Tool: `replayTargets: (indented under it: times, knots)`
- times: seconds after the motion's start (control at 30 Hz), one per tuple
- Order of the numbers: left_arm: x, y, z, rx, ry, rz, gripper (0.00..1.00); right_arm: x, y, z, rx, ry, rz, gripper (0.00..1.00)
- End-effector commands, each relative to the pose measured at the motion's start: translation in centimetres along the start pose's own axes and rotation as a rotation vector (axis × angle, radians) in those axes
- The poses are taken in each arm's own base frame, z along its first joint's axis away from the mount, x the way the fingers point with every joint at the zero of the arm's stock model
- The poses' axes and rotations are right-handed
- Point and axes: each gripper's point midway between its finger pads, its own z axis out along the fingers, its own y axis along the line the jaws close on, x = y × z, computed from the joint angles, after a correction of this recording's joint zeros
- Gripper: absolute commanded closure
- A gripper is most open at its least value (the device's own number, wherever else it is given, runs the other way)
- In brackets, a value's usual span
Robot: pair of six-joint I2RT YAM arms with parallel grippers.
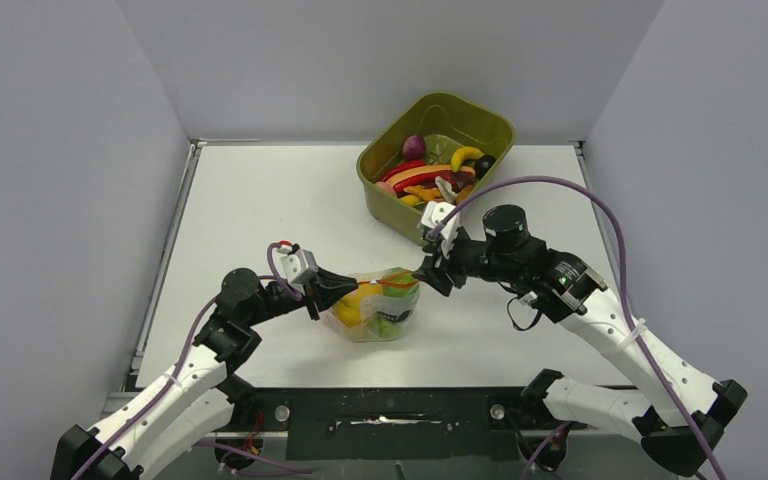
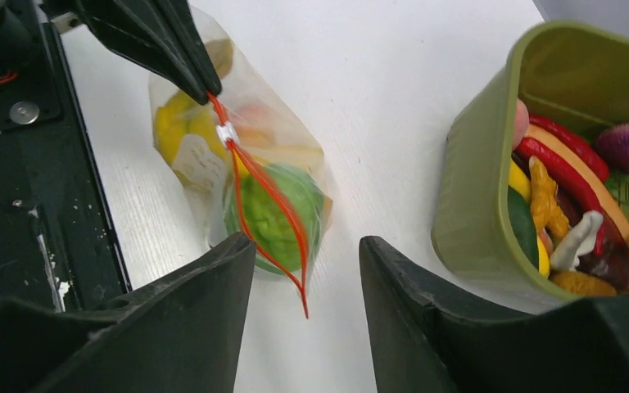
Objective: Place the food in the zip-top bag and seal the zipper
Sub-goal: Adjust the zipper food storage bag at the center of the board, then zip the zipper food storage bag at the center of the board.
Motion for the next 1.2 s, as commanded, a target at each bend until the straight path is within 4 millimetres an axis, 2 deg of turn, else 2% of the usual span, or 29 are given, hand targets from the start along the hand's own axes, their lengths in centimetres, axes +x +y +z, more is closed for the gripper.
replayTargets:
  times: [0.0, 0.13, 0.3, 0.57, 0.67, 0.97, 1.17]
  knots:
    - [-3.7, -0.7, 0.1, 0.032, -0.116, 0.066, 1.0, -2.9, 2.3, 0.5, -0.152, -0.069, -0.122, 0.47]
    - [-3.7, -0.8, 0.1, 0.035, -0.117, 0.065, 1.0, -3.5, 3.6, 2.8, -0.196, -0.048, -0.206, 0.43]
    - [-3.7, -0.7, 0.1, 0.034, -0.117, 0.064, 1.0, -3.4, 3.8, 5.8, -0.236, -0.024, -0.297, 0.42]
    - [-3.6, -1.0, -0.1, 0.044, -0.117, 0.07, 1.0, -2.5, 4.7, 8.1, -0.328, -0.02, -0.369, 0.47]
    - [-3.6, -1.1, -0.1, 0.047, -0.118, 0.072, 1.0, -2.6, 4.9, 8.5, -0.34, -0.026, -0.375, 0.56]
    - [-3.2, -1.1, 0.0, 0.058, -0.099, 0.07, 1.0, -3.2, 4.9, 8.2, -0.333, -0.066, -0.389, 1.0]
    - [-2.9, -0.3, -0.4, 0.007, -0.049, 0.097, 1.0, -1.8, 3.5, 7.2, -0.302, -0.04, -0.355, 1.0]
